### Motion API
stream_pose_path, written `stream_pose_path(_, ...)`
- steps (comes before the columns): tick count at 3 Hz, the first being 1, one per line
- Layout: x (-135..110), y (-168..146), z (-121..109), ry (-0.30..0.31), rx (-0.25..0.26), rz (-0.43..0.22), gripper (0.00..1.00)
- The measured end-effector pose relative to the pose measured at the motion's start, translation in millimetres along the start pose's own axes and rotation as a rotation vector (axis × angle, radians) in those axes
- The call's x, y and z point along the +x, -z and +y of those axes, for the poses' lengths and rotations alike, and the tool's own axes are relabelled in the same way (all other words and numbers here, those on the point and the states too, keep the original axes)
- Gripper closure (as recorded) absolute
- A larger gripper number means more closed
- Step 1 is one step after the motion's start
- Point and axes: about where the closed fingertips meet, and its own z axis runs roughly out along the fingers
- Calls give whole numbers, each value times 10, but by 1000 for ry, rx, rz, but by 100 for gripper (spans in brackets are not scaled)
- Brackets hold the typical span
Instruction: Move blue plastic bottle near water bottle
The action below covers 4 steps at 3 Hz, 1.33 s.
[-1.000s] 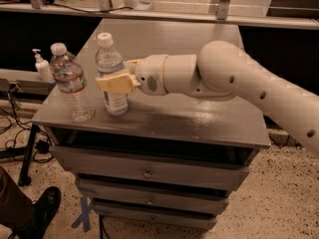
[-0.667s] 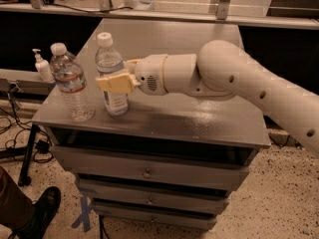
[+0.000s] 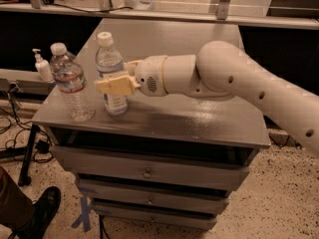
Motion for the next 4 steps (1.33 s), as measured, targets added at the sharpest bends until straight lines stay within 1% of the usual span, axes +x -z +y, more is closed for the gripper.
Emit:
stream_pose_path(1, 92, -27, 38, 0, 7, 18, 0)
stream_pose_path(2, 144, -13, 46, 1, 21, 27, 0)
stream_pose_path(3, 140, 283, -244, 10, 108, 10, 0)
stream_pose_path(4, 226, 861, -773, 25, 242, -7, 0)
